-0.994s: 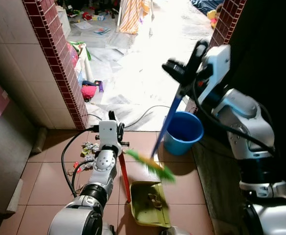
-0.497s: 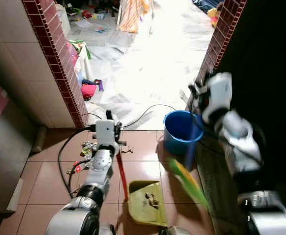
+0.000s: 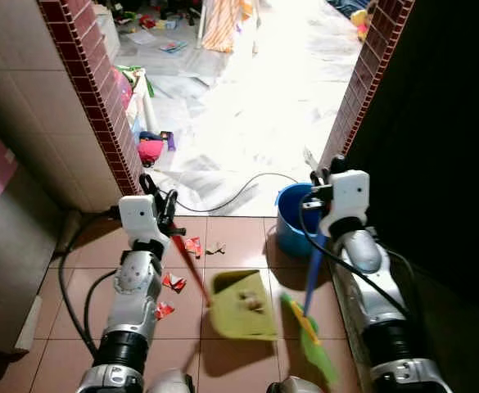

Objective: Sweep floor

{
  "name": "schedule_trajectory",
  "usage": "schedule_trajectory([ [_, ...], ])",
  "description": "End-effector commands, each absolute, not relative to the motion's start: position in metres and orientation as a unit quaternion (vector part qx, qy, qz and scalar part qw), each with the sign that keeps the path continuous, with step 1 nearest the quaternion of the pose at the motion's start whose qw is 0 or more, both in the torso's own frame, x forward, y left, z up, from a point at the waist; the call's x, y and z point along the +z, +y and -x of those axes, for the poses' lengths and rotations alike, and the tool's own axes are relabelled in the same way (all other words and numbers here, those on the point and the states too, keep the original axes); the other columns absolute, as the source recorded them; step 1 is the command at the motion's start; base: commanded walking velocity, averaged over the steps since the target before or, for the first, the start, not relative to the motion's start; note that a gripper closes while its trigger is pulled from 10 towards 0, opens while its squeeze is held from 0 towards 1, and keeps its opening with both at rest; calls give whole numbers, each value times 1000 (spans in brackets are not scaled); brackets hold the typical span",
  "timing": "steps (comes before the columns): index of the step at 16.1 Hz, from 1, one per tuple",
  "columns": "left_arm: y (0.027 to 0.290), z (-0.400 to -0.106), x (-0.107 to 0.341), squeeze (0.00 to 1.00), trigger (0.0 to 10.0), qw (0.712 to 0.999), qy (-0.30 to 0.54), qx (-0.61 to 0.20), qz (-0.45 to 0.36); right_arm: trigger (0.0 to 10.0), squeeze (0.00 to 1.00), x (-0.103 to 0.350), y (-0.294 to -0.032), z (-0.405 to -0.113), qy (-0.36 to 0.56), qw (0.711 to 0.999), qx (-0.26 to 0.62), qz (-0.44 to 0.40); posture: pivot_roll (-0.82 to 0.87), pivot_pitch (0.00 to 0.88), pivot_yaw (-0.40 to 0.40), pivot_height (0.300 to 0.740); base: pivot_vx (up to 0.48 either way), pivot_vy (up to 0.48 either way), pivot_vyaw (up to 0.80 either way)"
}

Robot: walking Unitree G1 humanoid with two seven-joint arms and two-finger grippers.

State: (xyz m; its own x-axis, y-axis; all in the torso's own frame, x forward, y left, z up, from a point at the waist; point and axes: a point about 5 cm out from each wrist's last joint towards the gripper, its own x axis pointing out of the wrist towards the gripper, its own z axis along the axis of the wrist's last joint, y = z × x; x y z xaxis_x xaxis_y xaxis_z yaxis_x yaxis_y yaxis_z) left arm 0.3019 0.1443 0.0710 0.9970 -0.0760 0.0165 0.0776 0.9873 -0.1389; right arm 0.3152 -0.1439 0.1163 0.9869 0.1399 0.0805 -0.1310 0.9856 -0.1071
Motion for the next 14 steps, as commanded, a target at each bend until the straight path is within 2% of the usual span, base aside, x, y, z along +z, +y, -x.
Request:
schedule_trajectory([
  [1, 143, -302, 75, 0, 10000, 996, -5, -51, 75, 10000, 0, 134, -139, -320, -74, 994, 72, 33, -31, 0, 7, 740, 0, 0, 0],
  [5, 132, -297, 62, 0, 10000, 994, 34, -70, 82, 10000, 0, 144, -130, -330, -67, 988, 121, -61, -31, 0, 14, 740, 0, 0, 0],
  [7, 128, -297, 58, 0, 10000, 994, 46, -60, 82, 10000, 0, 153, -120, -329, -58, 973, 210, -80, -49, 0, 18, 740, 0, 0, 0],
  [9, 123, -298, 57, 0, 10000, 995, 48, -59, 70, 10000, 0, 152, -116, -327, -35, 961, 254, -107, -55, 0, 15, 740, 0, 0, 0],
  [13, 122, -299, 54, 0, 10000, 995, 54, -55, 68, 10000, 0, 162, -129, -335, -62, 970, 208, -107, -51, 0, 8, 740, 0, 0, 0],
  [14, 123, -298, 52, 0, 10000, 994, 59, -53, 70, 10000, 0, 167, -136, -338, -76, 975, 192, -84, -54, 0, 8, 740, 0, 0, 0],
])
